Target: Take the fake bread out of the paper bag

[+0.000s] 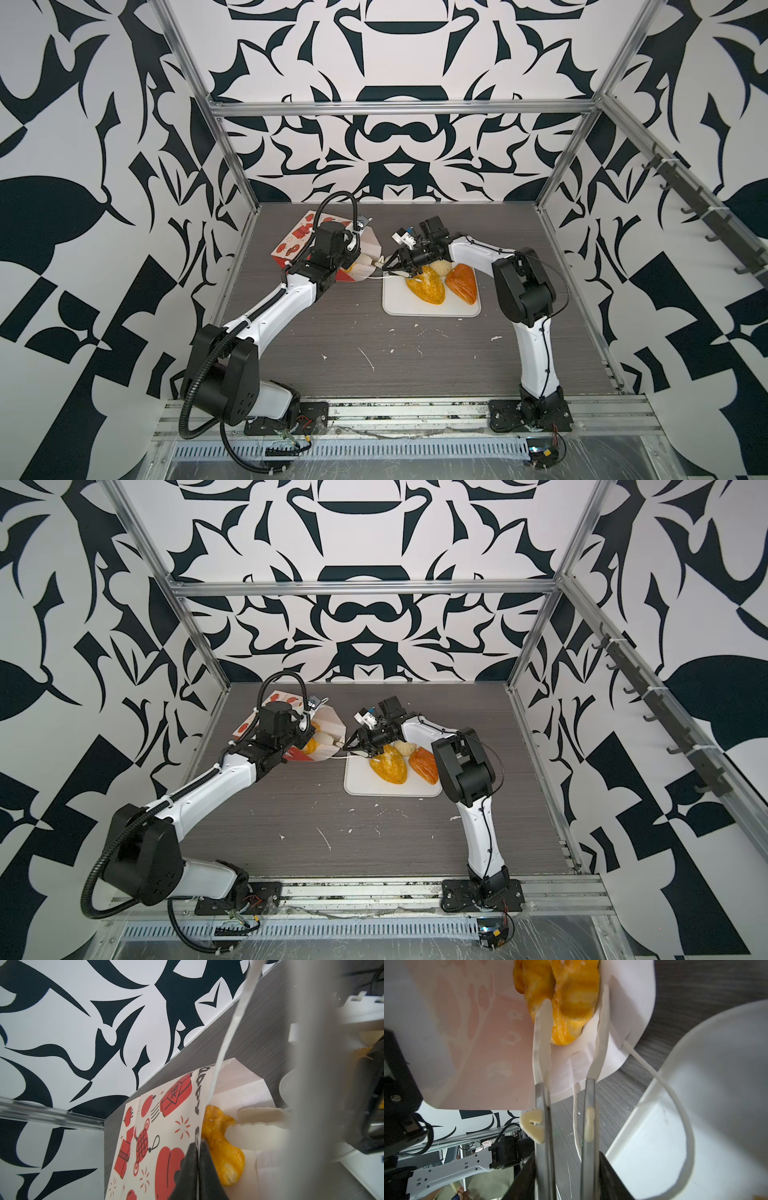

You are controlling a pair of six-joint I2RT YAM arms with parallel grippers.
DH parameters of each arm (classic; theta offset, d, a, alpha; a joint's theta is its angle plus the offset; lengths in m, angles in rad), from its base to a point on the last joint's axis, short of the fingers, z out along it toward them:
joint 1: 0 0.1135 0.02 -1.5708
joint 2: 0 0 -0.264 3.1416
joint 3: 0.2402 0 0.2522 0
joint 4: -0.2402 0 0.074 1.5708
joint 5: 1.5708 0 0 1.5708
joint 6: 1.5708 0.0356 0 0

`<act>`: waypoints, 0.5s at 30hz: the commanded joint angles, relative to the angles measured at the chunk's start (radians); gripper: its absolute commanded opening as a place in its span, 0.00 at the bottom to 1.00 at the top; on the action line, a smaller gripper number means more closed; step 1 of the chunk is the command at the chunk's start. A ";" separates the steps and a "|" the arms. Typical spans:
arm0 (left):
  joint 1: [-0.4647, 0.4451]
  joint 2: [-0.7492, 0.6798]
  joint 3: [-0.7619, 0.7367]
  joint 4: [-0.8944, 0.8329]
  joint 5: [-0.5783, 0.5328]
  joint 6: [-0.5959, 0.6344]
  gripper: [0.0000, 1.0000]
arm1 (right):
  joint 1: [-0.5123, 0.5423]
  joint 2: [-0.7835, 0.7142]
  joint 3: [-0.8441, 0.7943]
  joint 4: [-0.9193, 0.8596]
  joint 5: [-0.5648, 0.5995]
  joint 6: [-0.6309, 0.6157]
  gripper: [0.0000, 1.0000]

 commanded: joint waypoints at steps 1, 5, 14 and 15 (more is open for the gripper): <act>-0.006 -0.025 -0.008 0.013 0.012 0.008 0.08 | -0.001 -0.048 0.014 0.003 -0.043 0.003 0.45; -0.010 -0.023 -0.008 0.016 0.014 0.008 0.08 | -0.001 -0.040 0.021 0.002 -0.046 0.010 0.45; -0.017 -0.017 -0.011 0.023 0.016 0.004 0.07 | 0.012 -0.027 0.025 0.008 -0.059 0.015 0.46; -0.017 -0.016 -0.009 0.024 0.015 0.004 0.07 | 0.015 -0.026 0.027 0.010 -0.059 0.015 0.46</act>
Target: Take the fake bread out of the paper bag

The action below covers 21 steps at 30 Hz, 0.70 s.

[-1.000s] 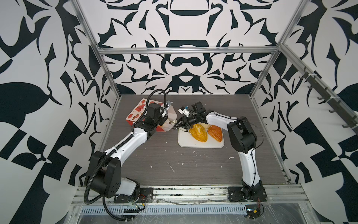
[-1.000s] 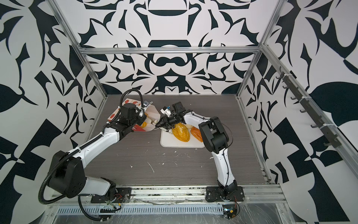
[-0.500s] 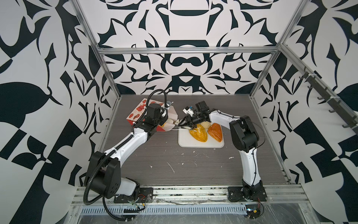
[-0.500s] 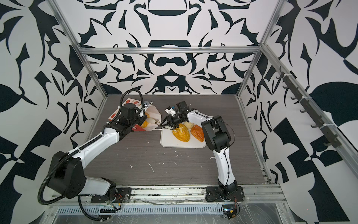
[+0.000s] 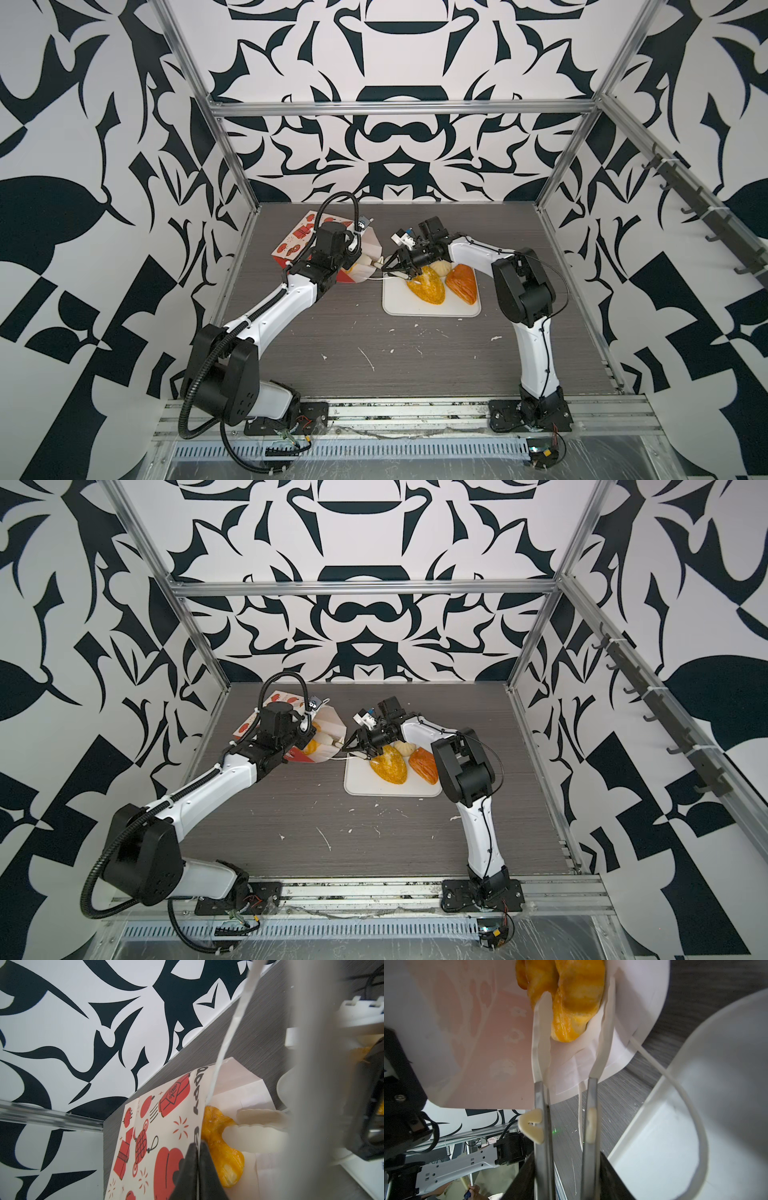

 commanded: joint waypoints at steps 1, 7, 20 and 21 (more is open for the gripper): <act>-0.008 -0.016 -0.009 0.023 0.015 0.004 0.08 | 0.011 -0.025 0.031 0.015 -0.040 0.003 0.46; -0.010 -0.016 -0.008 0.025 0.017 0.002 0.08 | 0.018 -0.011 0.054 0.013 -0.044 0.001 0.46; -0.014 -0.014 -0.012 0.029 0.021 -0.001 0.08 | 0.034 0.017 0.103 -0.059 -0.042 -0.066 0.47; -0.015 -0.012 -0.012 0.029 0.021 -0.002 0.08 | 0.037 0.020 0.108 -0.059 -0.044 -0.066 0.47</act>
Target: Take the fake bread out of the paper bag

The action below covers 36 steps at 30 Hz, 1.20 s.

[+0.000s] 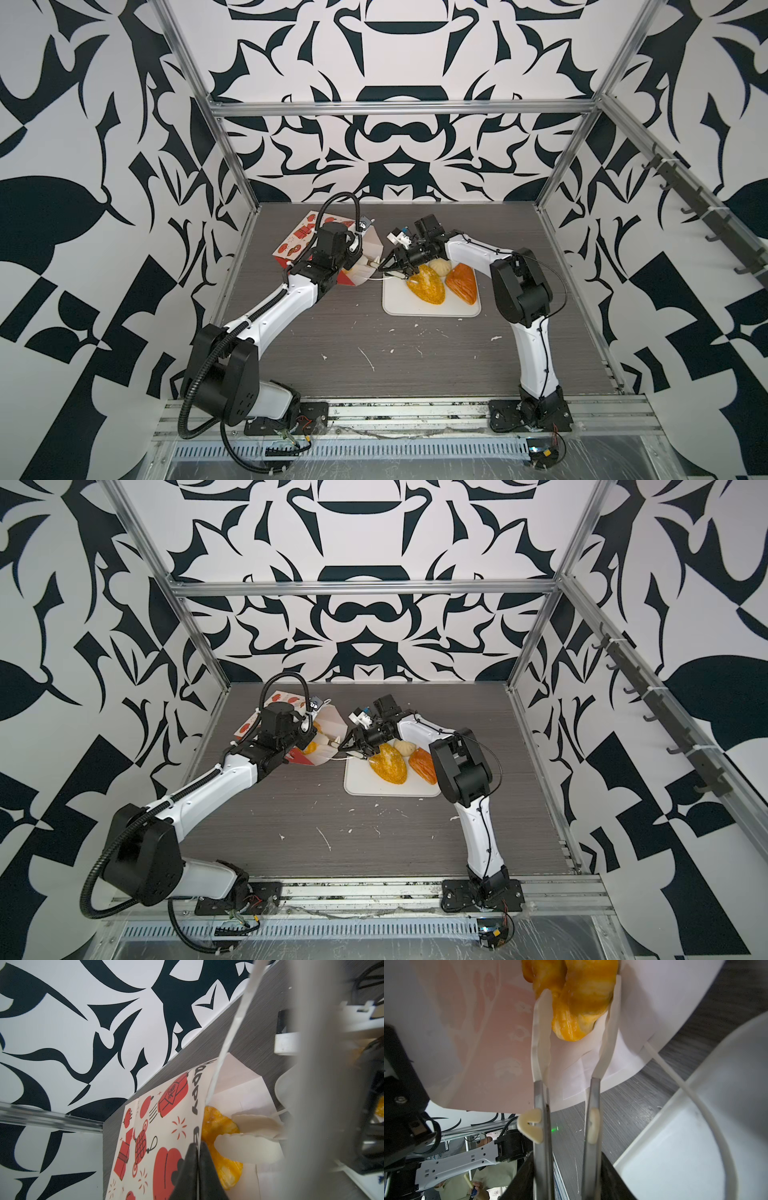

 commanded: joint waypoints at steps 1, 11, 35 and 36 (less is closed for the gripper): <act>-0.007 -0.012 -0.011 0.030 0.020 -0.001 0.08 | 0.016 0.004 0.052 0.009 -0.046 -0.036 0.46; -0.009 -0.017 -0.014 0.029 0.020 -0.001 0.08 | 0.033 0.015 0.070 0.079 -0.065 -0.011 0.47; -0.017 -0.022 -0.008 0.026 0.020 -0.002 0.08 | 0.074 0.110 0.208 0.149 -0.031 0.059 0.47; -0.016 -0.022 -0.008 0.026 0.020 -0.002 0.08 | 0.076 0.115 0.215 0.149 -0.029 0.058 0.47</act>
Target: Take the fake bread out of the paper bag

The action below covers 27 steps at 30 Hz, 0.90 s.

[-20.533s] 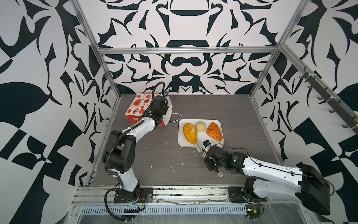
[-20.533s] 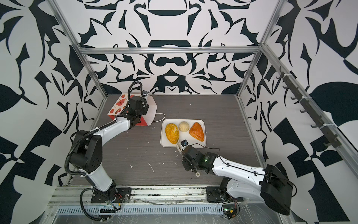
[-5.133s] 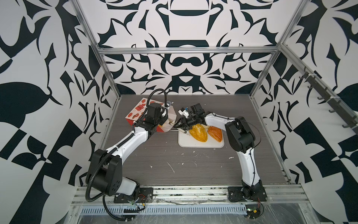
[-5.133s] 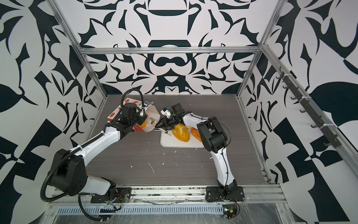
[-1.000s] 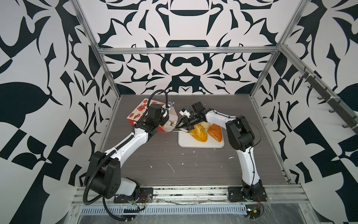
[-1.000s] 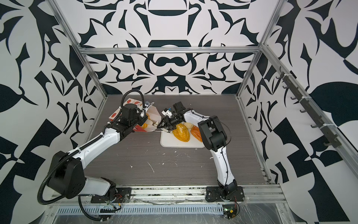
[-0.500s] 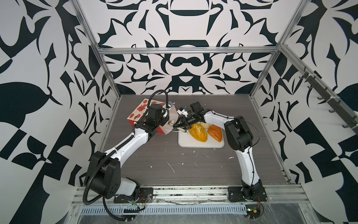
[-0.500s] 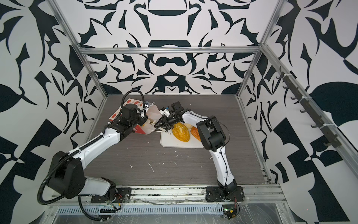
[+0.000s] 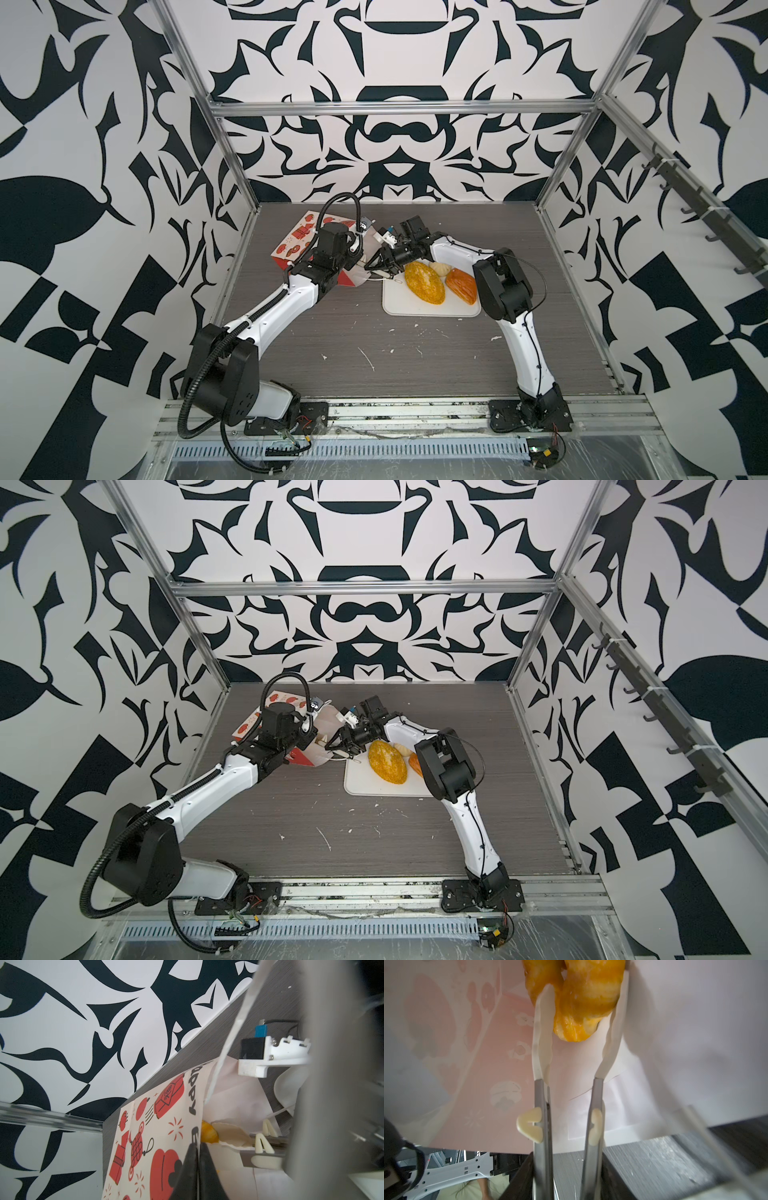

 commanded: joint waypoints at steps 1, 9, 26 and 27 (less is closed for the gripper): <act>-0.011 -0.022 -0.008 0.027 0.029 0.000 0.08 | 0.016 -0.021 0.070 0.037 -0.021 -0.014 0.47; -0.012 -0.023 -0.012 0.030 0.024 0.002 0.08 | 0.019 -0.004 0.107 0.050 -0.005 -0.003 0.42; -0.011 0.005 -0.026 0.059 0.001 -0.006 0.08 | 0.014 -0.121 0.020 -0.033 0.037 -0.084 0.02; -0.011 0.006 -0.026 0.061 -0.005 -0.004 0.08 | 0.013 -0.134 0.006 -0.037 0.041 -0.092 0.01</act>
